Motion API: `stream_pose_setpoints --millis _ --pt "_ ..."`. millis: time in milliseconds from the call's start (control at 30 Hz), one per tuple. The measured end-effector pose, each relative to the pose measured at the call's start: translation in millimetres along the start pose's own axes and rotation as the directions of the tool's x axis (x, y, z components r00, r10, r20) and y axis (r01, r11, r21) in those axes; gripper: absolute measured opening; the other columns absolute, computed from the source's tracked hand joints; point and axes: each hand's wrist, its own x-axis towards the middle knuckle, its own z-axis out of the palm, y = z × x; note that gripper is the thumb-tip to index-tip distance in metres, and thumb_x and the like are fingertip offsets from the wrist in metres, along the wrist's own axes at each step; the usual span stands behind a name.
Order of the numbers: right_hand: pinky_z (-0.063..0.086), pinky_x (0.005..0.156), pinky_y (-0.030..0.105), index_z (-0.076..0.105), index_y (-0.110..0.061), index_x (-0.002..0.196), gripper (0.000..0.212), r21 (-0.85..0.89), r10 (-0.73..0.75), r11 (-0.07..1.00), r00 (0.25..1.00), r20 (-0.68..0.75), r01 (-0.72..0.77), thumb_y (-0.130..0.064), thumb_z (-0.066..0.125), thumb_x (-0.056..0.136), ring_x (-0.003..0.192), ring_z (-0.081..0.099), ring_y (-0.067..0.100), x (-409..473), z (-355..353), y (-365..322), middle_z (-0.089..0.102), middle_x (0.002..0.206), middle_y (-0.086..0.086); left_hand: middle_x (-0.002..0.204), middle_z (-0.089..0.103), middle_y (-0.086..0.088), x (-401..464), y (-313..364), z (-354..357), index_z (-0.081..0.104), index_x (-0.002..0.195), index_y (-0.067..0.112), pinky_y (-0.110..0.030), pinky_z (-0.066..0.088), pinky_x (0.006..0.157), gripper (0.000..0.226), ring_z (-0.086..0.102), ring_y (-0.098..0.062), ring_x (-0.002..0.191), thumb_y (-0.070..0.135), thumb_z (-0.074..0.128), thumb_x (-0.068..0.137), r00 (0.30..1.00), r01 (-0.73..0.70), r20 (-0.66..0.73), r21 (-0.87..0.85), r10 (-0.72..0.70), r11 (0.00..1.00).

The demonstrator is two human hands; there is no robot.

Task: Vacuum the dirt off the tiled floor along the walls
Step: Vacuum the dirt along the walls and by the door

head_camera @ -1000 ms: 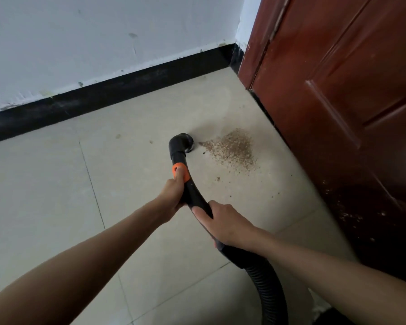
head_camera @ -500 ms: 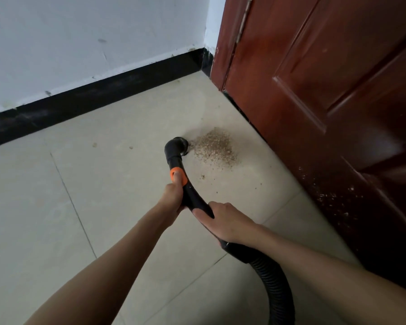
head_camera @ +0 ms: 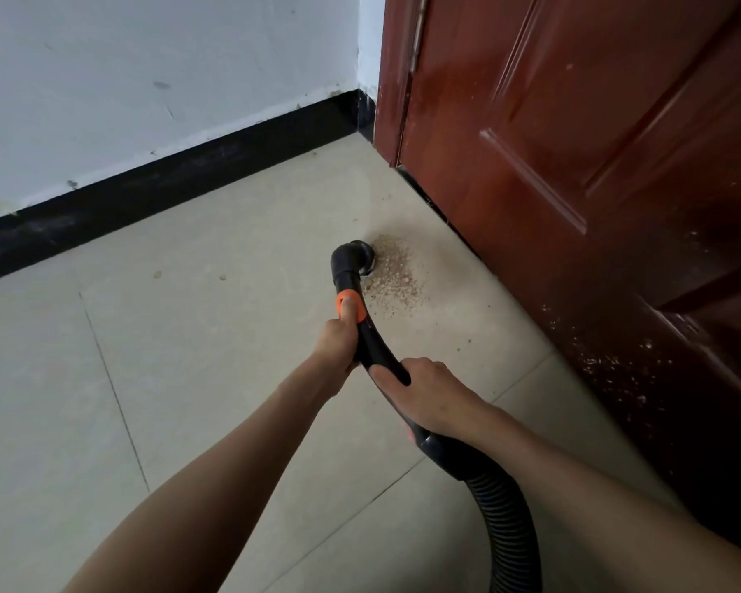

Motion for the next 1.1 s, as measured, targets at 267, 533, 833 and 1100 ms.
stream_pose_setpoints --millis 267,533,833,1100 --pt "0.041 0.053 0.030 0.049 -0.016 0.071 0.050 0.051 -0.018 0.998 0.997 -0.074 0.022 -0.059 0.041 0.095 0.055 0.053 0.018 36 -16 -1 0.055 0.064 0.001 0.076 0.049 -0.004 31 30 14 0.050 0.084 0.009 -0.028 0.044 0.060 0.044 0.050 -0.017 0.067 0.050 0.039 0.096 0.999 -0.037 -0.009 0.031 0.037 0.999" --pt "0.044 0.051 0.027 0.051 -0.017 0.072 0.050 0.166 0.009 0.986 0.991 -0.133 0.013 -0.061 0.041 0.094 0.056 0.058 0.016 36 -24 19 0.058 0.065 0.000 0.072 0.048 -0.005 45 36 40 0.050 0.081 0.009 -0.033 0.043 0.070 0.043 0.049 -0.019 0.066 0.048 0.039 0.094 0.998 -0.055 0.033 0.166 0.051 0.985" --pt "0.050 0.053 0.032 0.049 -0.019 0.074 0.047 0.170 -0.026 0.984 0.980 -0.198 0.061 -0.060 0.042 0.093 0.056 0.063 0.019 31 -29 25 0.059 0.065 0.001 0.077 0.052 -0.005 45 36 52 0.052 0.082 0.010 -0.031 0.045 0.068 0.052 0.053 -0.019 0.070 0.057 0.034 0.095 0.990 -0.137 0.012 0.189 0.138 0.972" --pt "0.057 0.063 0.042 0.057 -0.007 0.080 0.048 0.262 -0.122 0.947 0.964 -0.235 0.184 -0.050 0.043 0.098 0.063 0.069 0.031 102 -52 -16 0.064 0.067 0.011 0.079 0.052 -0.006 83 101 46 0.048 0.085 0.006 -0.028 0.044 0.060 0.044 0.052 -0.019 0.069 0.048 0.041 0.094 0.972 -0.163 -0.129 0.247 0.199 0.955"
